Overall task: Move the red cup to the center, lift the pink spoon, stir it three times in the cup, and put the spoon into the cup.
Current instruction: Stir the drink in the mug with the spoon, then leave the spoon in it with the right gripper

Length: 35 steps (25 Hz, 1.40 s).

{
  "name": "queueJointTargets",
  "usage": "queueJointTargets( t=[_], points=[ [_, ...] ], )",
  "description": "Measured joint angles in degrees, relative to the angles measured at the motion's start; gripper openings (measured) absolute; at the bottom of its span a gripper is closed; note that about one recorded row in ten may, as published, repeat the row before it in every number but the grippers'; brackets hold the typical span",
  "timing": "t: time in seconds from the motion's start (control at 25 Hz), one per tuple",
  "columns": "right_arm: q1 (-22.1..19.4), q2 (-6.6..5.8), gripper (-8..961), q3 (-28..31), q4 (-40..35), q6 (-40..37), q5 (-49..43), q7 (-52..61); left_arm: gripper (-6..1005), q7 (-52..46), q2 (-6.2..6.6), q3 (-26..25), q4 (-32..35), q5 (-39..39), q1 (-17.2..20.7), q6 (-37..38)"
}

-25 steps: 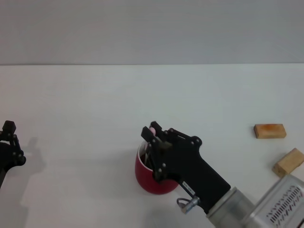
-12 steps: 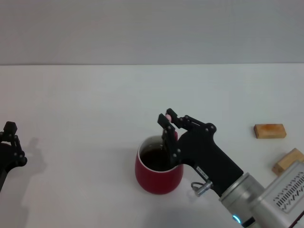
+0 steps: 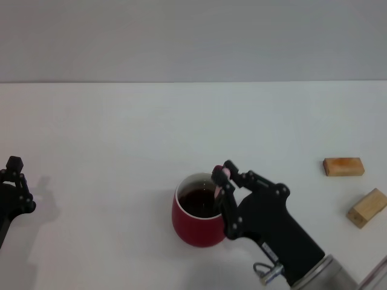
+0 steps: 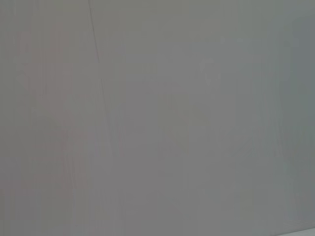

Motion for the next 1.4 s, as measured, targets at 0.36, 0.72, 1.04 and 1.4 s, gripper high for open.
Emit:
queueJointTargets(
  t=[0.36,0.72,1.04,1.4],
  points=[
    [3.17,0.54,64,-0.65,0.57,3.81,-0.17,0.01,-2,0.0,0.04,0.0,0.0,0.23,-0.25,0.0],
    [8.34,0.53,65,2.25,-3.04,5.87,-0.17,0.54,-2,0.0,0.09,0.0,0.0,0.06,-0.35,0.05],
    [7.31,-0.06,65,4.32,-4.84,5.29,-0.17,0.3,-2,0.0,0.0,0.0,0.0,-0.05,-0.15,0.05],
    [-1.27,-0.2,64,4.04,-0.82,3.34,-4.5,0.26,-2,0.0,0.0,-0.08,0.0,-0.07,0.06,-0.11]
  ],
)
